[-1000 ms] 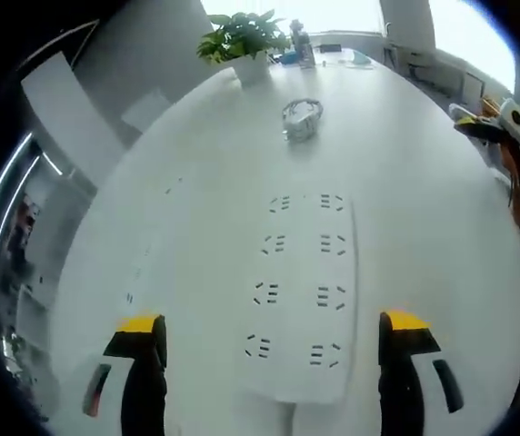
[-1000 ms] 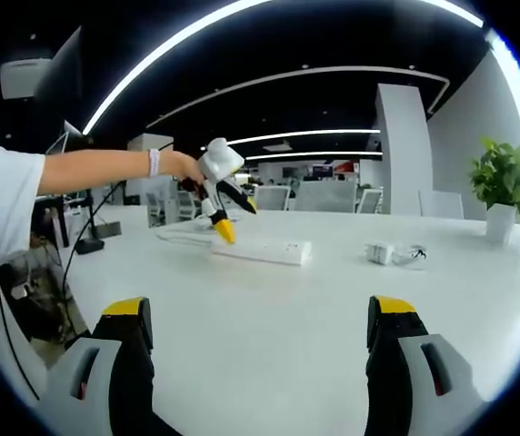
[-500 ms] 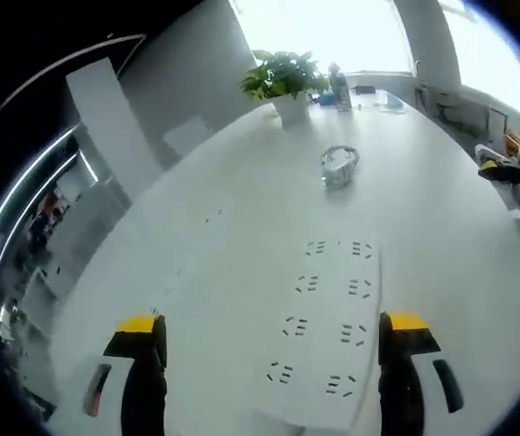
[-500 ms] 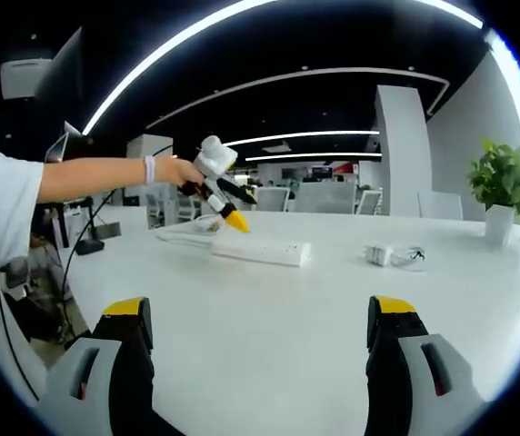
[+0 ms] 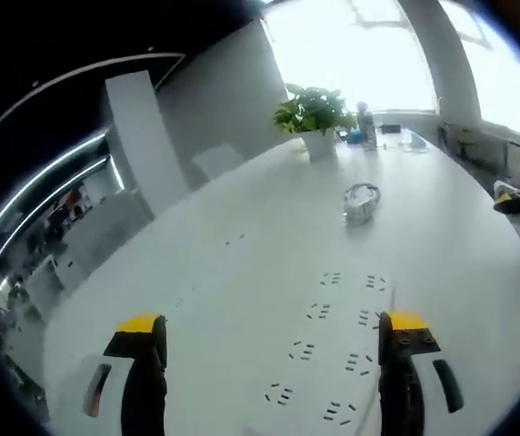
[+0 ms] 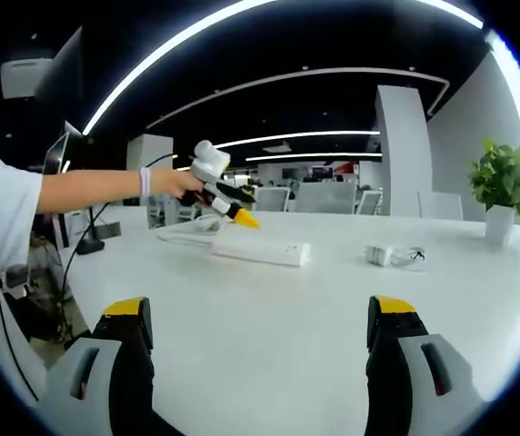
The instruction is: Straighten the power strip on the desk, plug the charger into it
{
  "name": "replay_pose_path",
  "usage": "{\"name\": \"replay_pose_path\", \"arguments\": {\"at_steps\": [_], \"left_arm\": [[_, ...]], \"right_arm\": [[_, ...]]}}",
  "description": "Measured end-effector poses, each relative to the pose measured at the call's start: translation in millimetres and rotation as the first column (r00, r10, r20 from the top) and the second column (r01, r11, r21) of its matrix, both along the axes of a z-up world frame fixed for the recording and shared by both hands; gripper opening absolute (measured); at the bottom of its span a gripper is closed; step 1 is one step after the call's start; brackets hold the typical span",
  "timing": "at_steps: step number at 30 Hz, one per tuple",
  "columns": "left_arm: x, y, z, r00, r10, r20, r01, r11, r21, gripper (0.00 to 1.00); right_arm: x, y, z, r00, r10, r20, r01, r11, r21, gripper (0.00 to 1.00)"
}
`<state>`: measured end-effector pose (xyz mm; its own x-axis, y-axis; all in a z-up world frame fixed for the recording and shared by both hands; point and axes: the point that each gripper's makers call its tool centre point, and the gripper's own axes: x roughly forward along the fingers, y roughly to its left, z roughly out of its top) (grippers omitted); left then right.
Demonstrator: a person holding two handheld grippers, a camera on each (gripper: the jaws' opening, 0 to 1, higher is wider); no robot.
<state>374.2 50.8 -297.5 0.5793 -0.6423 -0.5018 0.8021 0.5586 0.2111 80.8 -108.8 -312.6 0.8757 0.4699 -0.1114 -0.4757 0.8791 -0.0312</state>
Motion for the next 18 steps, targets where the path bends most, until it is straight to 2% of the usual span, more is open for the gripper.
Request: {"name": "replay_pose_path", "arguments": {"at_steps": [5,11,18], "left_arm": [[-0.4,1.1,8.7,0.999,0.042,0.005,-0.042,0.994,-0.104,0.99],[3.3,2.5,16.4,0.997,0.08,0.023,-0.075,0.98,-0.186,0.99],[7.4,9.8,33.0,0.983,0.151,0.104,-0.117,0.952,-0.284,0.99]], "right_arm": [[0.7,-0.2,-0.9,1.0,0.0,-0.002,0.0,1.0,0.0,0.98],[1.9,2.1,-0.5,1.0,0.007,0.0,-0.007,1.0,-0.001,0.98],[2.8,3.2,-2.1,1.0,0.013,-0.004,-0.013,1.0,-0.003,0.98]]}}
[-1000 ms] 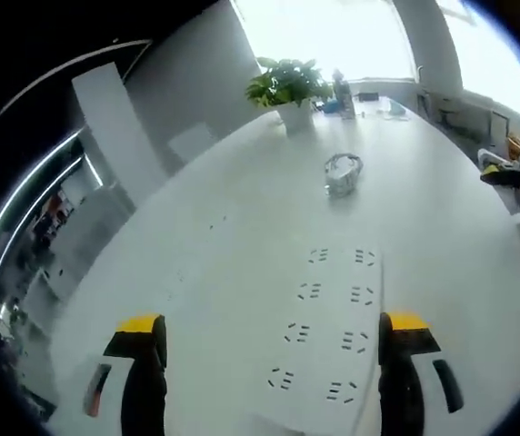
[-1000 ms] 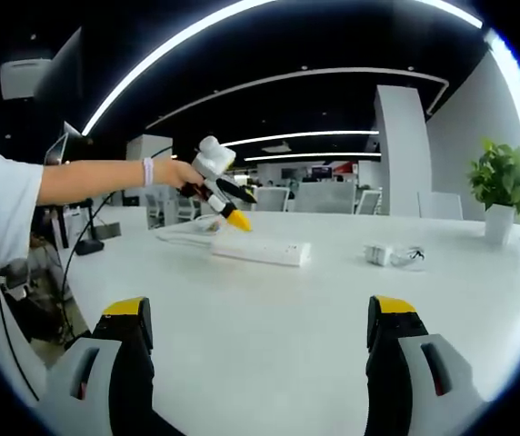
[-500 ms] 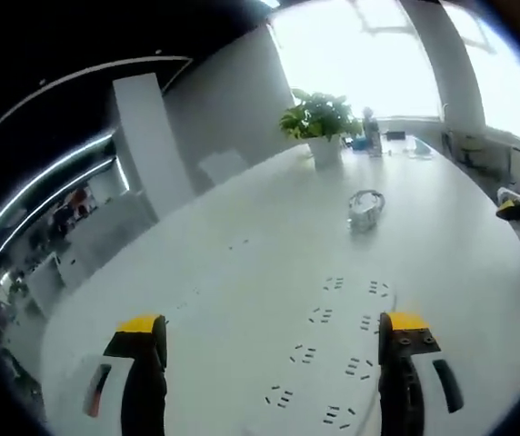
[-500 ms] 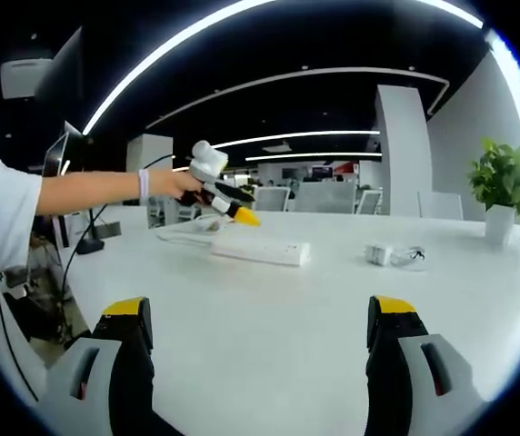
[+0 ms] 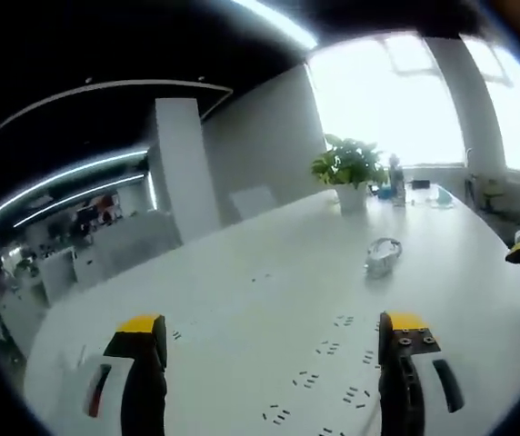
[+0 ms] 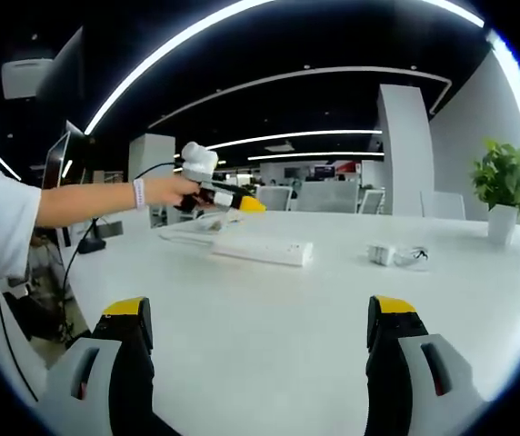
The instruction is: Straighten the power strip on the desk, plug the charger into it
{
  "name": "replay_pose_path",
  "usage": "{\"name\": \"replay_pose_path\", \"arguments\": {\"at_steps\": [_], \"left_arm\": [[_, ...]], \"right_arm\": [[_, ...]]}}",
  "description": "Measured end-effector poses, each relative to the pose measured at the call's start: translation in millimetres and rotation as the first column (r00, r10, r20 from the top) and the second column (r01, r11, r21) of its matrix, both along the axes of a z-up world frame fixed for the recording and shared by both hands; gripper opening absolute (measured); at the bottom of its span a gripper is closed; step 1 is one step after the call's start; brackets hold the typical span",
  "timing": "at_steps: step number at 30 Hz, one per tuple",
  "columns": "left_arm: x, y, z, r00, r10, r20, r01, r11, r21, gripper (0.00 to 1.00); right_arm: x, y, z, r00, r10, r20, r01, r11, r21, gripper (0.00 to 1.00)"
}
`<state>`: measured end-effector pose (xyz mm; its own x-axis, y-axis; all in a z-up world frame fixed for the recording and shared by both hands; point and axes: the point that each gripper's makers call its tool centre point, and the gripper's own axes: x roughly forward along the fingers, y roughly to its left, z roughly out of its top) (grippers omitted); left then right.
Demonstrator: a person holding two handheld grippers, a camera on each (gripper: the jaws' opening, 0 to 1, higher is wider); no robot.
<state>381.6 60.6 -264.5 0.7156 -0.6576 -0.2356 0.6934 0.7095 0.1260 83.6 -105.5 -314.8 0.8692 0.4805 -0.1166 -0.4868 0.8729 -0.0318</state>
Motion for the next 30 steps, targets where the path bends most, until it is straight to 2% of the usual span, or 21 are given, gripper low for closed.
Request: {"name": "replay_pose_path", "arguments": {"at_steps": [5,7,10,16,24,28,30], "left_arm": [[-7.2,3.4,6.1,0.999,0.019,0.042,-0.018,0.999,-0.032,0.99],[-8.1,6.3,11.0,0.995,0.043,0.091,-0.038,0.998,-0.048,0.99],[-9.6,11.5,15.2,0.991,0.068,0.116,-0.06,0.995,-0.075,0.99],[-14.7,18.1,18.3,0.989,0.099,0.109,-0.083,0.987,-0.14,0.99],[-22.4,25.5,18.7,0.986,0.132,0.106,-0.11,0.975,-0.192,0.99],[-23.7,33.9,20.9,0.978,0.16,0.133,-0.13,0.969,-0.21,0.99],[-25.0,36.3,21.3,0.978,0.165,0.127,-0.134,0.965,-0.224,0.99]], "right_arm": [[0.4,-0.7,0.9,1.0,-0.002,0.004,0.002,1.0,0.004,0.98],[0.5,1.0,-0.2,1.0,0.004,0.0,-0.004,1.0,0.004,0.98],[0.2,3.3,-1.6,1.0,0.013,-0.002,-0.013,1.0,0.0,0.98],[0.0,4.6,-1.9,1.0,0.019,-0.002,-0.019,1.0,0.002,0.98],[-0.6,6.2,-1.3,1.0,0.027,0.0,-0.027,1.0,0.005,0.98],[-0.4,6.1,-1.0,1.0,0.028,0.001,-0.028,1.0,0.007,0.98],[-0.1,6.4,-1.3,1.0,0.029,0.0,-0.029,1.0,0.007,0.98]]}}
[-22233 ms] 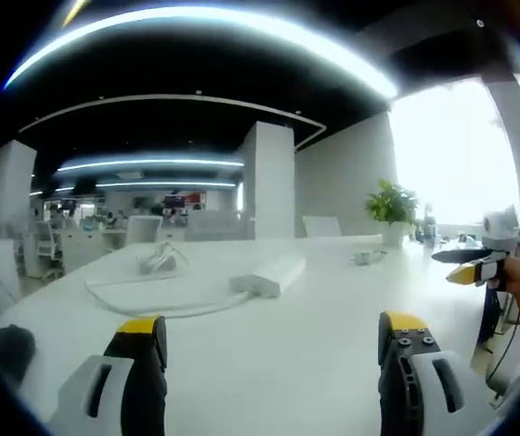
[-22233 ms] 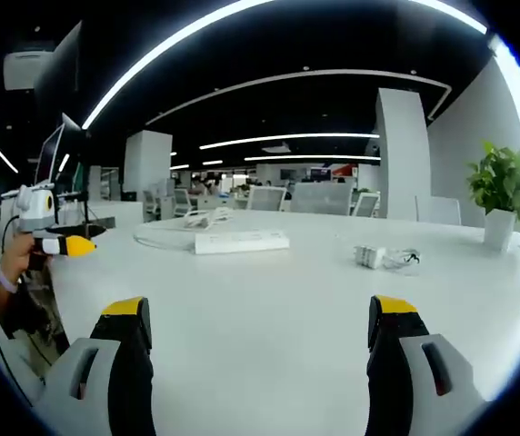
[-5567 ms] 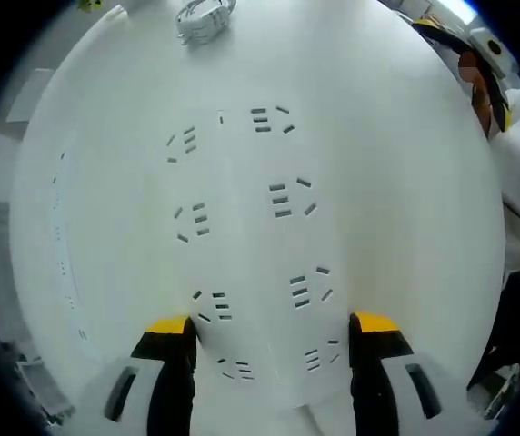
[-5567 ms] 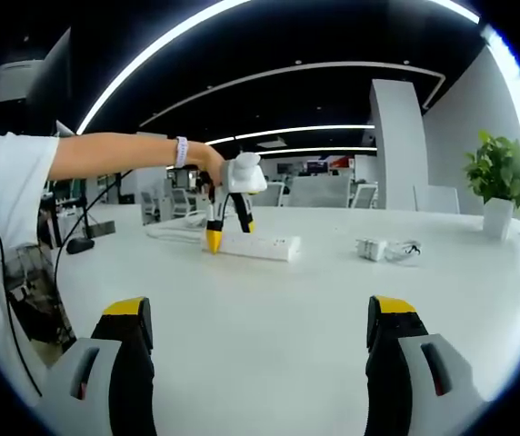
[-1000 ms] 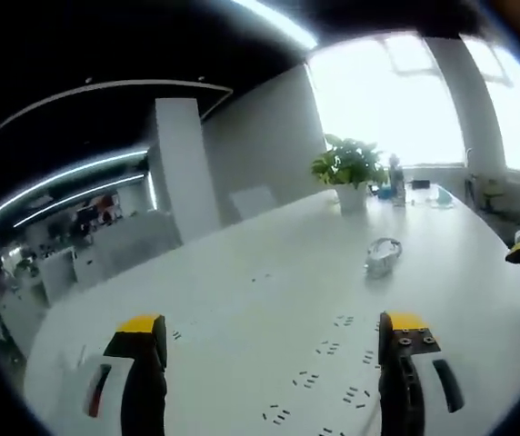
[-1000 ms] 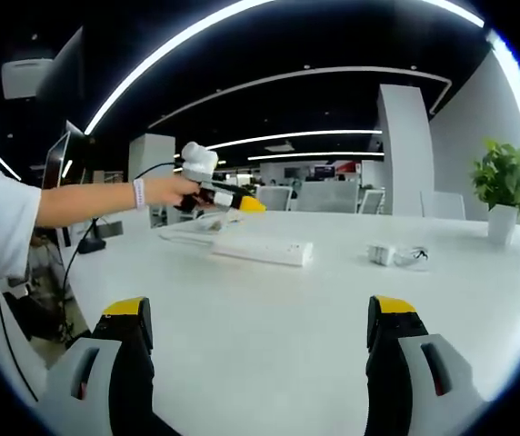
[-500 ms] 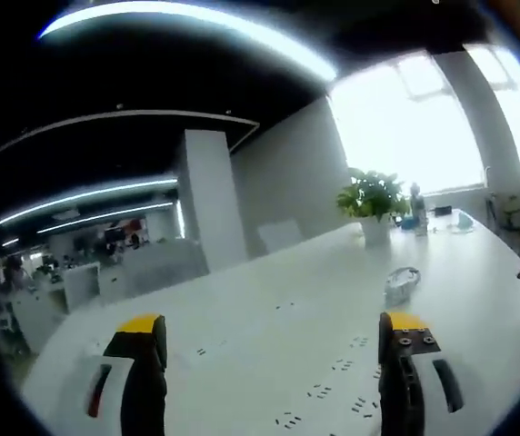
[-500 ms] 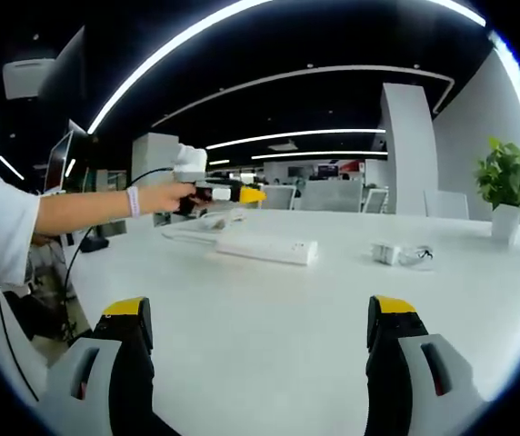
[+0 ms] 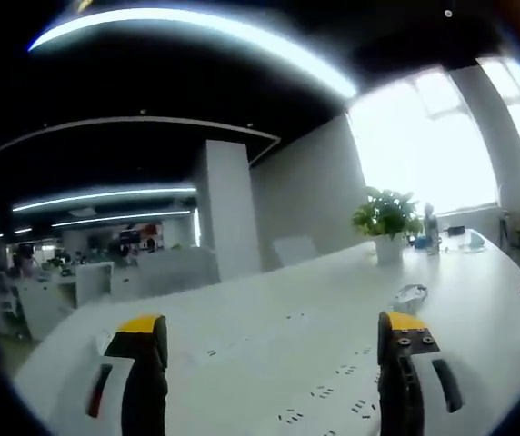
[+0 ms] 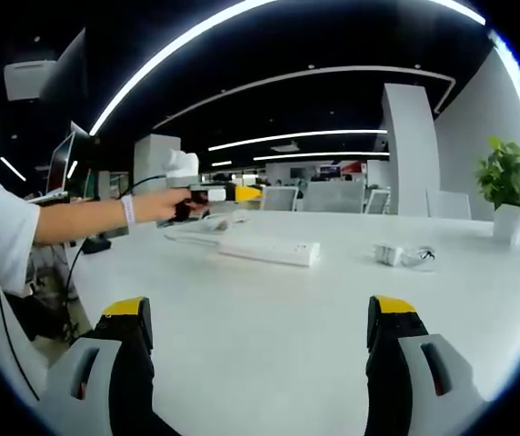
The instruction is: Straighten the power strip on the desk, plug the charger into it
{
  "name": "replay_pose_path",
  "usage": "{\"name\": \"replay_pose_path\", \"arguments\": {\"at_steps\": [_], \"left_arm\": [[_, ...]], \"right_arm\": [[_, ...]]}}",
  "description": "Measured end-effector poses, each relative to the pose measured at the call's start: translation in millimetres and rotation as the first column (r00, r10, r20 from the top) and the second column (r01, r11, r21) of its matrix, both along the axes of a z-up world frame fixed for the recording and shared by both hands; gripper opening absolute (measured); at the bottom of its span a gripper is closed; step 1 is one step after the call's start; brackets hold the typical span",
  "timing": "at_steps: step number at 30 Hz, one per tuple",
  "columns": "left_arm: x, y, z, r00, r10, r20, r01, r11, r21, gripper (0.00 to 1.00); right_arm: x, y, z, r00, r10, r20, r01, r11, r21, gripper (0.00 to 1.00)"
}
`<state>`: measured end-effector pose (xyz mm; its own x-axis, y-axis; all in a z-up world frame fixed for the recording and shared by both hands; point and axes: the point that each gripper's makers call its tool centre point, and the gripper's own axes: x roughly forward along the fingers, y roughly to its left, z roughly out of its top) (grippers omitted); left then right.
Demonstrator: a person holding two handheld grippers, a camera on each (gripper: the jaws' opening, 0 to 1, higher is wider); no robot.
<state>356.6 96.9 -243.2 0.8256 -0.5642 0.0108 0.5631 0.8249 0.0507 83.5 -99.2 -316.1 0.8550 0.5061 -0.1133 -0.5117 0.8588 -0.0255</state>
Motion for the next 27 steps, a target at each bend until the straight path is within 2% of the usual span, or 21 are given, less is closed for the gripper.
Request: {"name": "replay_pose_path", "arguments": {"at_steps": [4,8,11,15,21,27], "left_arm": [[-4.4,3.2,0.6,1.0,0.006,-0.001,-0.006,1.0,-0.017,0.98],[-9.6,7.3,0.2,1.0,0.023,0.015,-0.023,1.0,0.001,0.98],[-12.2,11.1,-2.5,0.999,0.03,-0.012,-0.03,0.999,-0.011,0.95],[-20.7,15.5,-3.1,0.999,0.035,-0.014,-0.035,0.999,-0.017,0.96],[-29.2,22.0,-7.2,0.998,0.043,-0.047,-0.045,0.998,-0.035,0.96],[-34.4,31.4,-10.9,0.997,0.064,-0.051,-0.064,0.998,0.003,0.96]], "right_arm": [[0.5,1.4,0.2,1.0,0.004,0.001,-0.004,1.0,0.002,0.98],[0.5,2.8,0.5,1.0,0.008,0.002,-0.008,1.0,0.004,0.98],[0.3,2.8,0.3,1.0,0.009,0.002,-0.009,1.0,0.004,0.98],[0.3,2.1,-0.9,1.0,0.008,-0.001,-0.008,1.0,0.007,0.98],[0.5,4.1,-1.6,1.0,0.014,-0.002,-0.014,1.0,0.008,0.98],[0.9,5.8,-2.1,1.0,0.02,-0.003,-0.02,1.0,0.008,0.98]]}}
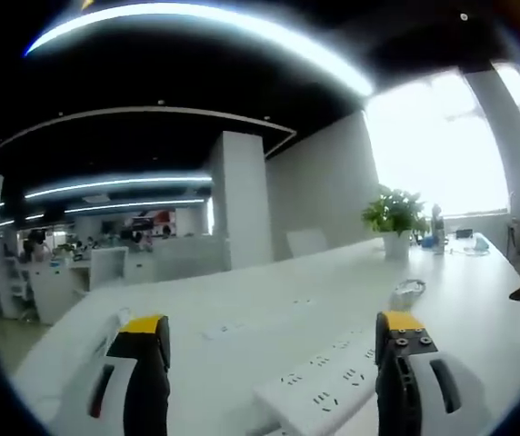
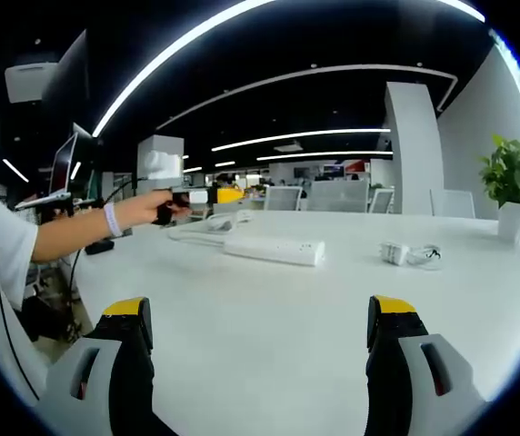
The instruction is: Straighten the power strip on the desk, plug the charger into it
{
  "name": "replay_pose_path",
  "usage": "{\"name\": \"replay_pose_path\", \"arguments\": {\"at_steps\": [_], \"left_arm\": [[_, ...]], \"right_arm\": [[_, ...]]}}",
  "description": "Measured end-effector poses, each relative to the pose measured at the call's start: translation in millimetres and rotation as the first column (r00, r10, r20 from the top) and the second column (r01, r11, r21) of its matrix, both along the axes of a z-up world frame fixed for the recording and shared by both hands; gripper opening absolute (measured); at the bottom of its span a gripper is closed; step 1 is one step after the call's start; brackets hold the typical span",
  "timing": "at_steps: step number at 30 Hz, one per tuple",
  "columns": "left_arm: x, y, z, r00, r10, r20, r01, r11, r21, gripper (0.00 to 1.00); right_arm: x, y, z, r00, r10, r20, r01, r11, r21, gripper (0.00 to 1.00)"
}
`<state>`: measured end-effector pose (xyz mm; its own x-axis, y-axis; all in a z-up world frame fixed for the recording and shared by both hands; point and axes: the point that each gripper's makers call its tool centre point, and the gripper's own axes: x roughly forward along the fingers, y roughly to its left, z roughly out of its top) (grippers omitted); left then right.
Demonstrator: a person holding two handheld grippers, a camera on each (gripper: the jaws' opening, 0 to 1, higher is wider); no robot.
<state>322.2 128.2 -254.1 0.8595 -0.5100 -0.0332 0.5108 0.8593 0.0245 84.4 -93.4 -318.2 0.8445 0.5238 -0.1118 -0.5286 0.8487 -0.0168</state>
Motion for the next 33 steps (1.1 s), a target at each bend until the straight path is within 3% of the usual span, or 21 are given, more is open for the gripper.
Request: {"name": "replay_pose_path", "arguments": {"at_steps": [27,33], "left_arm": [[-34.8,15.5,7.1,0.999,0.037,0.037,-0.037,0.999,0.003,0.97],[-48.7,15.3,7.8,0.998,0.034,0.055,-0.036,0.999,0.041,0.96]], "right_arm": [[-1.1,-1.1,-1.7,1.0,0.002,-0.004,-0.002,1.0,0.001,0.98],[-0.6,-0.6,-3.8,1.0,0.002,-0.009,-0.002,1.0,0.0,0.98]]}}
